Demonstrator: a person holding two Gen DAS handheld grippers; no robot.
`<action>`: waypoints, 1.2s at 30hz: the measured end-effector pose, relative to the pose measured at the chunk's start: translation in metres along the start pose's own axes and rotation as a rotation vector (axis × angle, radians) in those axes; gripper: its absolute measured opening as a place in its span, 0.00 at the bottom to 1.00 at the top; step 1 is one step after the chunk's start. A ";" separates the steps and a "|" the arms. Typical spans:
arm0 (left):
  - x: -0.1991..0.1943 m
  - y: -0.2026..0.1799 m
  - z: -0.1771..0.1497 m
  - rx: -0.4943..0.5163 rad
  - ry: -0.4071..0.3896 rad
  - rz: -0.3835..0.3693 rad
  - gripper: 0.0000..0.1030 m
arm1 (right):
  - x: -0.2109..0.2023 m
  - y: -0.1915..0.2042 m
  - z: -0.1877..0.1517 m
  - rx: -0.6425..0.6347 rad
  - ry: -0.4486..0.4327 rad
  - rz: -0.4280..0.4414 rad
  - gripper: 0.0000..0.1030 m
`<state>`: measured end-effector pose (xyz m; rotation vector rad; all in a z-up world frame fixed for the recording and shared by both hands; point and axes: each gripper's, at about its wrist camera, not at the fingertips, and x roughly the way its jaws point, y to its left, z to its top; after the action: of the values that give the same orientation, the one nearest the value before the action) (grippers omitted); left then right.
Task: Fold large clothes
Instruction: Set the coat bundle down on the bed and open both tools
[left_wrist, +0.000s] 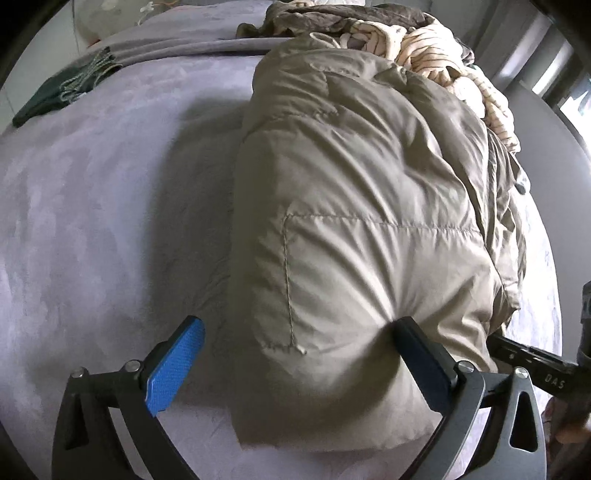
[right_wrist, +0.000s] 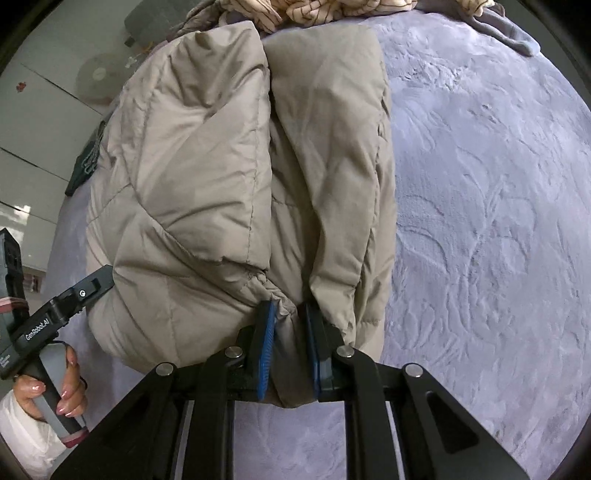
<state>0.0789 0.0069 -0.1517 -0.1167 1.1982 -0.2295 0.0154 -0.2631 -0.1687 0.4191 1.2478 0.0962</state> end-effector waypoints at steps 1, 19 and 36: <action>-0.004 -0.001 0.000 0.005 0.004 0.015 1.00 | -0.002 0.001 0.001 0.000 0.002 -0.003 0.16; -0.083 -0.021 -0.016 0.046 0.037 0.088 1.00 | -0.069 0.037 -0.022 0.064 -0.010 -0.045 0.20; -0.161 -0.004 -0.044 0.155 -0.018 0.104 1.00 | -0.115 0.090 -0.077 0.130 -0.056 -0.111 0.20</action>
<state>-0.0180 0.0430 -0.0204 0.0788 1.1611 -0.2284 -0.0802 -0.1950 -0.0524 0.4612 1.2232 -0.0912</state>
